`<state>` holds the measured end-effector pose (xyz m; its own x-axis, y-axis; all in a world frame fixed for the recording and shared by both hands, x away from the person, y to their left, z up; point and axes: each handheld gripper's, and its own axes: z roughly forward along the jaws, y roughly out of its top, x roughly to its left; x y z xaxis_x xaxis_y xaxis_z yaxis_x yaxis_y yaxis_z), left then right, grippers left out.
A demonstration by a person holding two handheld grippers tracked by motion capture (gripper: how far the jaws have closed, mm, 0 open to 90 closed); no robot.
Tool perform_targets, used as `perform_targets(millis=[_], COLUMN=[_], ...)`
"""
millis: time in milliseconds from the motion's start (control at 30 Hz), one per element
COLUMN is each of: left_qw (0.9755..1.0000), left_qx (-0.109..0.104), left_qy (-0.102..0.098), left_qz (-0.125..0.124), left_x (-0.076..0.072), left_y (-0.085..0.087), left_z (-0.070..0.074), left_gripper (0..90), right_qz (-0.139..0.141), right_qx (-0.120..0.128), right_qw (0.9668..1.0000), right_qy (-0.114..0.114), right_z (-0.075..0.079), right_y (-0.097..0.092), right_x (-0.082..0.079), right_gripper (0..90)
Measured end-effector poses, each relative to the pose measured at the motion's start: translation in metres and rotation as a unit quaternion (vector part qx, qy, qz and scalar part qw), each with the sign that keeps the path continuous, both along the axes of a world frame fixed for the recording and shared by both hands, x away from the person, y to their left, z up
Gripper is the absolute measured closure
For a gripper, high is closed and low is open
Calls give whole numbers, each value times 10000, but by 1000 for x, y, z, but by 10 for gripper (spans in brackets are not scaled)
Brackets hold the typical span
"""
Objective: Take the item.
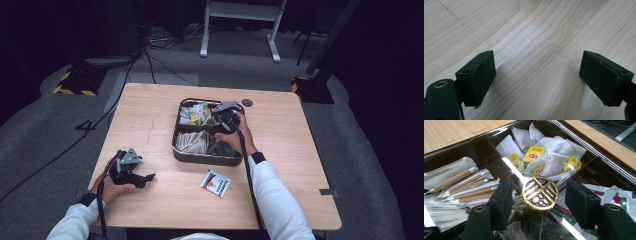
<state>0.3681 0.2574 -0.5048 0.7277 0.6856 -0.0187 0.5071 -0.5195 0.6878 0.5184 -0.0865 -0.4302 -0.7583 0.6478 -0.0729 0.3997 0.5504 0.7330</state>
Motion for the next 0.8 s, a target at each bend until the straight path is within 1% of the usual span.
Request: perform_targets(millis=[33,67,100,167,300,467,500,533,600,700,800], left_qw=[10000,10000,10000,10000,10000,10000,10000,10000,10000,10000,10000], left_qx=[0,5,0,1,1,0,0,1,5,0,5], left_qy=[0,-4,1,0,1,1,1,0,-4,1,-2], left_qz=[0,5,1,1,1,1,0,1,5,0,2], left_x=[0,0,0,0,0,0,0,0,0,0,0], left_y=[0,0,0,0,0,0,0,0,0,0,0], left_z=[0,0,0,0,0,0,0,0,0,0,0], left_gripper=[140,140,140,140,140,140,140,140,140,140,140], right_qz=[0,-13,-13,11,73,121,113,133,165,167,153], right_qx=[0,14,-3,-38,-1,-46,-145,-176,-157,-198,-244], right_qw=[10000,10000,10000,10000,10000,9999,9998,9997,9997,9996,9993], right_qy=[0,6,-19,-36,-18,-52,-91,-94,-105,-138,-236], right_z=[0,0,0,0,1,4,6,7,9,11,16], right_y=[0,-1,-2,-2,-4,-7,-8,-8,-11,-14,-21], right_x=[0,-1,-1,-2,-4,-7,-9,-10,-12,-14,-19], right_gripper=[367,288,241,231,205,193,192,193,194,193,193])
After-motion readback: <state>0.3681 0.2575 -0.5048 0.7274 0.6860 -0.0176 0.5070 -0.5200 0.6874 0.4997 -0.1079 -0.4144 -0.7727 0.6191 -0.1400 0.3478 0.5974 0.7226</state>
